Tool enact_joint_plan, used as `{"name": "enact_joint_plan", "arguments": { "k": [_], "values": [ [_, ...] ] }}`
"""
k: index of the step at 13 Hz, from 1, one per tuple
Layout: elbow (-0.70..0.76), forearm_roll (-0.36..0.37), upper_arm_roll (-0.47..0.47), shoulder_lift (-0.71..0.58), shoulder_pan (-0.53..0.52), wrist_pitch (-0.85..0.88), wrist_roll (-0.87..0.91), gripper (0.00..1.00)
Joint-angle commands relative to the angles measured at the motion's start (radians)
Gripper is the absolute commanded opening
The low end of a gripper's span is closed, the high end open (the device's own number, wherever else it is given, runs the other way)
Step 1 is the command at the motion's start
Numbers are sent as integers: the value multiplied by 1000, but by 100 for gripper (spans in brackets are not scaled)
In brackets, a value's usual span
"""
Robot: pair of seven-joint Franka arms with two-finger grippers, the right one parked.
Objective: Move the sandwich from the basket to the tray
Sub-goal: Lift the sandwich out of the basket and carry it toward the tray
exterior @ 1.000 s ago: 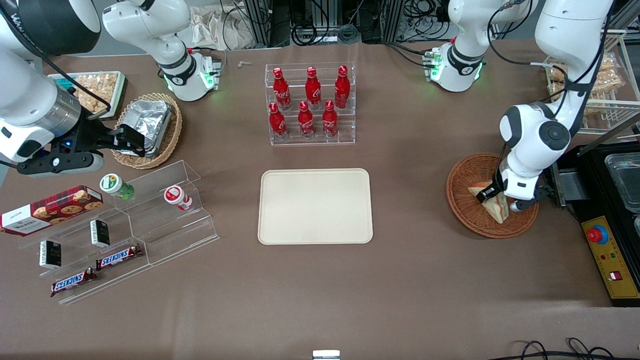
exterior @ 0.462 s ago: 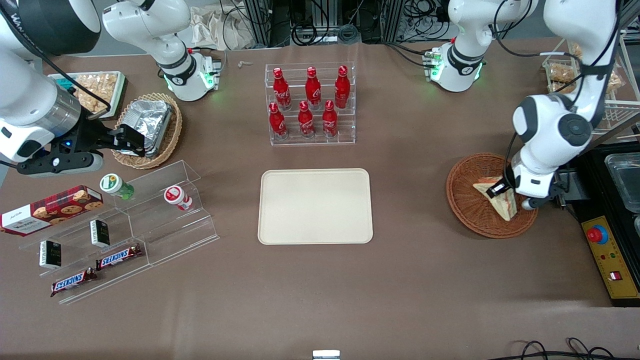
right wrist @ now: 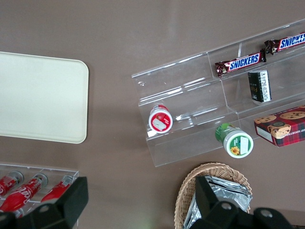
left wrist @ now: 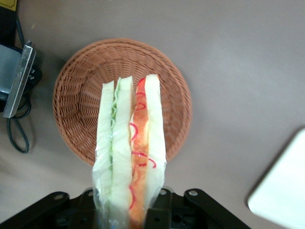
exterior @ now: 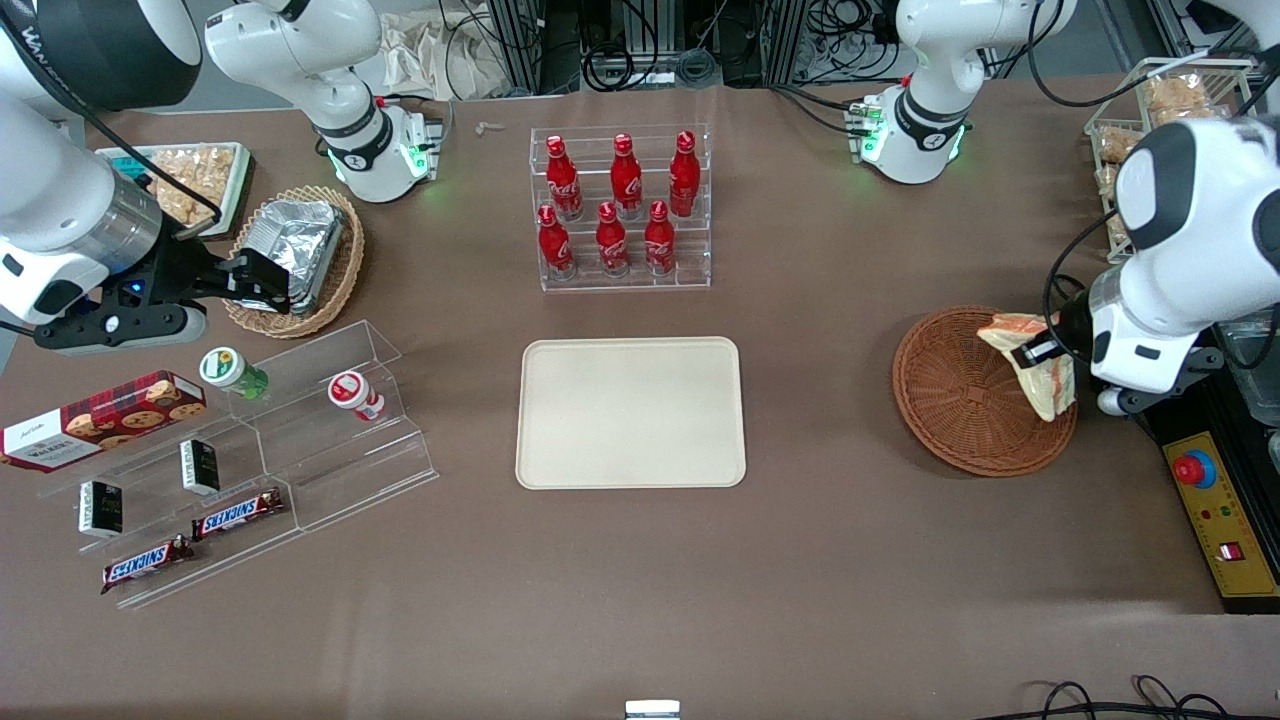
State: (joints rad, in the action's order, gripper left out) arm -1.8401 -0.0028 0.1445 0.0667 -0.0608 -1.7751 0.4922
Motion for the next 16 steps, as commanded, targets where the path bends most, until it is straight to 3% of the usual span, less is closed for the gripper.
{"name": "enact_joint_plan", "arguments": {
  "k": [1,6,9,12,16],
  "values": [
    [108,9,108,21,9,100,29,0],
    [160,10,360,132,28,36,37,0],
    [162,52,374,235,154,-81,66,0],
    [163,196,376,358,257,-168,143,0],
    [190,254,372,517,289,-369,172,0]
  ]
}}
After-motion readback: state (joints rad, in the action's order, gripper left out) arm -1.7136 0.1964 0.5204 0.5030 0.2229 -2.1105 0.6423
